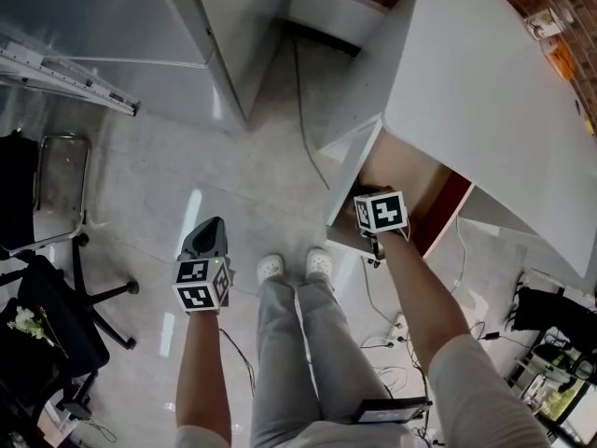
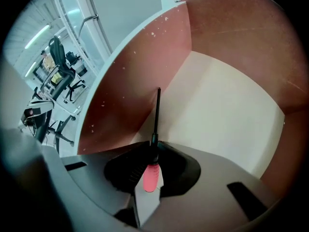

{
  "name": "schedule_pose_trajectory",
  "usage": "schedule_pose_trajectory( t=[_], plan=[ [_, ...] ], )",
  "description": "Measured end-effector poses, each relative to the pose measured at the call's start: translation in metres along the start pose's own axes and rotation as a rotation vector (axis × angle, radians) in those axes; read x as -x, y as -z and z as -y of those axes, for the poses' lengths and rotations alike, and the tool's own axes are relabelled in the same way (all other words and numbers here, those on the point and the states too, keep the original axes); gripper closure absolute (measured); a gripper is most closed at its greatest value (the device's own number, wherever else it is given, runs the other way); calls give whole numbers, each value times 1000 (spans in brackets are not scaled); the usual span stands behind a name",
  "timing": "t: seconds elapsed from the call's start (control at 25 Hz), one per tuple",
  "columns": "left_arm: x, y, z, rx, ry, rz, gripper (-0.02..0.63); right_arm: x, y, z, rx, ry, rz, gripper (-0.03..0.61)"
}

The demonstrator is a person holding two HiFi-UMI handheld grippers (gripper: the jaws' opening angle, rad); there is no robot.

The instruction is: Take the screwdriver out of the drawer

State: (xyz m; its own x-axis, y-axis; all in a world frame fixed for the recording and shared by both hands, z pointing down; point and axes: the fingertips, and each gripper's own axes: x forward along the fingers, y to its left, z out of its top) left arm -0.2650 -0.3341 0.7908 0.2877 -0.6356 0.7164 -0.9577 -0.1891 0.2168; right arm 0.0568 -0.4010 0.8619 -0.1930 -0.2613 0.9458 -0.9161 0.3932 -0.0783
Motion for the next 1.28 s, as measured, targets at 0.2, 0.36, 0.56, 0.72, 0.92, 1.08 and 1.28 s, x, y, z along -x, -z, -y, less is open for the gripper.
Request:
schedule_pose_trajectory(
  t=[0.2,0.36,0.56,0.72,0.92,1.08,1.28],
  plan=[
    [13,-14,3,-16,-2,14,601,19,-7,-3,-6,-17,17,518],
    [25,-26,8,-25,1,29,601,40,-11,-5,-5,-19,32,518],
    [42,-43,17,-15,1,47,601,68,-14,-12,-13,-37,49,518],
    [59,-58,29,-21,14,68,601,95,-14,-20,26,-53,54,518],
    [84,-76,38,-15,5,93,601,131,-22,-30,34,-85,102,518],
    [107,-90,47,-14,2,113,601,158,-23,-37,74,-93,118,518],
    [134,-109,63,-49,18,131,601,195,-33,-43,63,-107,163,518]
  ],
)
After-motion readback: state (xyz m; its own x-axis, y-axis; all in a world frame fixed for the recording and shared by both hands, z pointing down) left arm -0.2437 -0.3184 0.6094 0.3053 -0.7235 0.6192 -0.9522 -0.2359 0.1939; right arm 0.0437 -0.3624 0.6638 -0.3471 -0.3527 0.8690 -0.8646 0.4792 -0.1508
